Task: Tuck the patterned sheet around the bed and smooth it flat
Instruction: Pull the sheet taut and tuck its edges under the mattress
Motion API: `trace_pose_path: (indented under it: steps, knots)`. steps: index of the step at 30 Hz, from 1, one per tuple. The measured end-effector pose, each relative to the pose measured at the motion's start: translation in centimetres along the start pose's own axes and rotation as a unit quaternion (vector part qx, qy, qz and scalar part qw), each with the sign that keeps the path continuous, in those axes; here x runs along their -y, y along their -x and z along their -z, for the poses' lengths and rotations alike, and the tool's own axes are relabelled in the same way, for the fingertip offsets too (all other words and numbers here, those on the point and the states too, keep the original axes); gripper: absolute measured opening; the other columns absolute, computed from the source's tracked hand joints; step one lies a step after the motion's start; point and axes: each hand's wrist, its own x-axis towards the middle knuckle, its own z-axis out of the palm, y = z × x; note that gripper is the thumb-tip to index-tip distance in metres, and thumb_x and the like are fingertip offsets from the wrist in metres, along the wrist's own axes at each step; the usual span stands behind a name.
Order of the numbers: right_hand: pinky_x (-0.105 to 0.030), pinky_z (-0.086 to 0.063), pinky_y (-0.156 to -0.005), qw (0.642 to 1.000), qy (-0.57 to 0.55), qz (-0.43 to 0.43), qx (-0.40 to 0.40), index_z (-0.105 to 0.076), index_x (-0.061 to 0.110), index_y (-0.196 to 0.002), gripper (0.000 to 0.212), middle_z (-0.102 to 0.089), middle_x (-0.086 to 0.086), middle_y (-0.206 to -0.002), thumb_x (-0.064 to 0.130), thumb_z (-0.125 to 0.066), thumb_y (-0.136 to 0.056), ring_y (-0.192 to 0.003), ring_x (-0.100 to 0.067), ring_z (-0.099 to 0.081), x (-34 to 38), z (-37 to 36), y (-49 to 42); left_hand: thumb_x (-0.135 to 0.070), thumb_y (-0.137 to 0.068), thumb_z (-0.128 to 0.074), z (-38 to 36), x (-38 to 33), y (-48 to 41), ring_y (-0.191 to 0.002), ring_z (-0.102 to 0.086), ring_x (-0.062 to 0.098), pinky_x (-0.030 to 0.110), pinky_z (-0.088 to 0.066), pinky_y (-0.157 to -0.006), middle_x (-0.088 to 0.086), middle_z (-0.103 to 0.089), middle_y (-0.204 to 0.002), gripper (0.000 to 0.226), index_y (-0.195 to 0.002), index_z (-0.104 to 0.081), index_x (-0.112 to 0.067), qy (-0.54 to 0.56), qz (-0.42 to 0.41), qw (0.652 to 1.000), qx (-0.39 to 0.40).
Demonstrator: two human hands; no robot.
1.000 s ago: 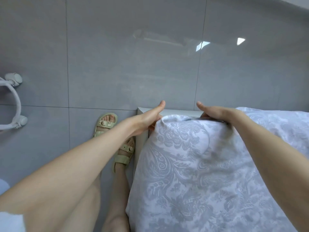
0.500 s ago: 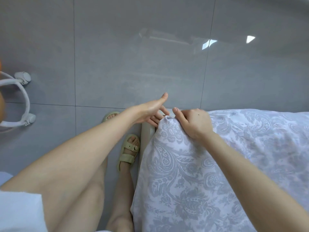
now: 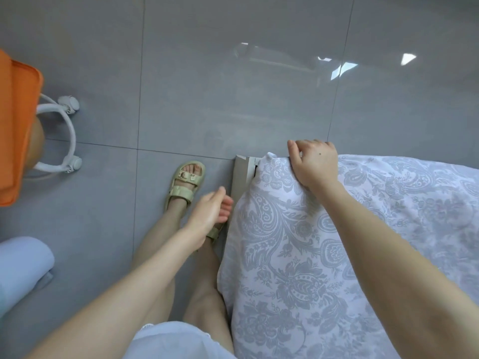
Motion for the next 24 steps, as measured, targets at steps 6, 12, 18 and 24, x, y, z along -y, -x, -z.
trace_pose_path:
  steps: [6, 12, 18, 24]
  knots:
    - [-0.033, -0.033, -0.084, 0.983, -0.082, 0.093, -0.137, -0.067, 0.013, -0.081, 0.034, -0.07, 0.001, -0.083, 0.027, -0.04, -0.096, -0.078, -0.026, -0.06, 2.7, 4.6, 2.6, -0.036, -0.103, -0.022, -0.9, 5.7, 3.0, -0.11, -0.054, 0.01, 0.017, -0.044, -0.088, -0.002, -0.058, -0.118, 0.049, -0.128, -0.054, -0.009, 0.068, 0.019, 0.993, 0.099]
    - [-0.039, -0.031, -0.105, 0.911, 0.05, 0.389, 0.13, -0.069, 0.018, -0.078, 0.042, -0.064, 0.004, -0.073, 0.035, -0.035, -0.096, -0.076, -0.022, -0.058, 8.6, 3.1, 9.5, -0.035, -0.103, -0.025, -1.9, 7.7, 1.4, -0.1, -0.06, 0.019, 0.021, -0.048, -0.084, 0.003, -0.067, -0.098, 0.049, -0.105, -0.067, -0.008, 0.098, 0.033, 0.99, 0.098]
    - [-0.034, -0.037, -0.083, 0.784, 0.33, 0.415, 0.322, -0.072, 0.023, -0.088, 0.045, -0.065, 0.003, -0.09, 0.044, -0.034, -0.097, -0.089, -0.019, -0.058, 12.3, -0.5, 9.9, -0.044, -0.101, -0.02, -1.3, 12.3, 1.5, -0.118, -0.055, 0.028, 0.033, -0.041, -0.1, 0.02, -0.062, -0.121, 0.062, -0.115, -0.065, -0.004, -0.066, 0.02, 0.995, 0.068]
    - [-0.031, -0.038, -0.086, 0.718, 0.391, 0.352, 0.455, -0.062, 0.016, -0.101, 0.051, -0.062, -0.005, -0.116, 0.04, -0.017, -0.103, -0.109, -0.022, -0.056, 15.3, -1.1, 8.0, -0.046, -0.098, -0.024, -0.8, 16.7, 3.4, -0.11, -0.059, 0.026, 0.036, -0.044, -0.095, 0.01, -0.066, -0.114, 0.059, -0.104, -0.069, -0.01, -0.032, -0.001, 0.999, 0.041]
